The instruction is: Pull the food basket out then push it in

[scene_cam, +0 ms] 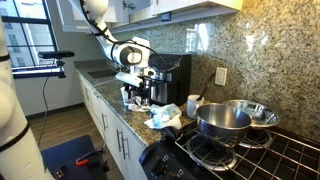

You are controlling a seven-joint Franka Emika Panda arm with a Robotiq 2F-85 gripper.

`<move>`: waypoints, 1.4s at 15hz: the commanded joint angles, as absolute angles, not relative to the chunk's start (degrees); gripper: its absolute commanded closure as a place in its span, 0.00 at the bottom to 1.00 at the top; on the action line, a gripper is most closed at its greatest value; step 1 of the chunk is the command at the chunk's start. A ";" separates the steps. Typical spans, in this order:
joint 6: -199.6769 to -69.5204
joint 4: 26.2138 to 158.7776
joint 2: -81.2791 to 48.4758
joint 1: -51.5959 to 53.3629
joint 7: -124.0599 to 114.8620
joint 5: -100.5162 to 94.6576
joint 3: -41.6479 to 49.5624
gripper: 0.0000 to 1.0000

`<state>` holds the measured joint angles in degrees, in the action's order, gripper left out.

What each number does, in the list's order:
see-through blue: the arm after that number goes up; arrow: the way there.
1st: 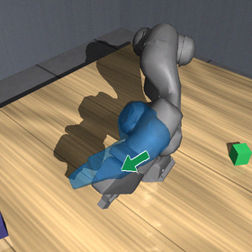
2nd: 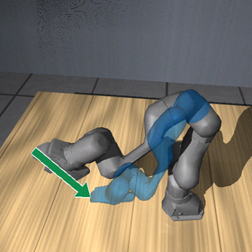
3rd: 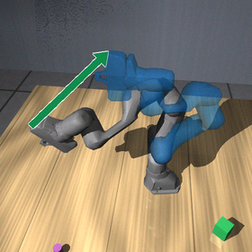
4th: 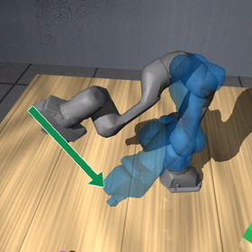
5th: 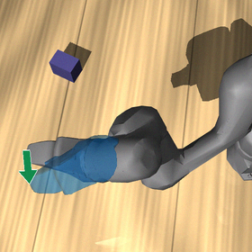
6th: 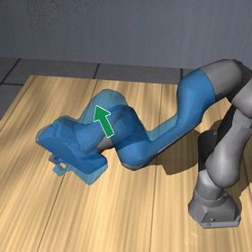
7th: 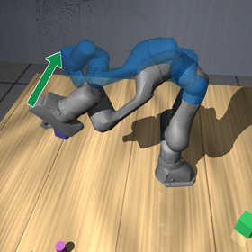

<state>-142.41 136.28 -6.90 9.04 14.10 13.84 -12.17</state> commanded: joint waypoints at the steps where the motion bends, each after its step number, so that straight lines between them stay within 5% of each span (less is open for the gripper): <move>1: -146.40 134.60 -8.12 10.27 14.45 14.54 -13.73 0.00; 21: -175.17 136.57 -13.52 9.54 12.48 19.15 -15.35 0.00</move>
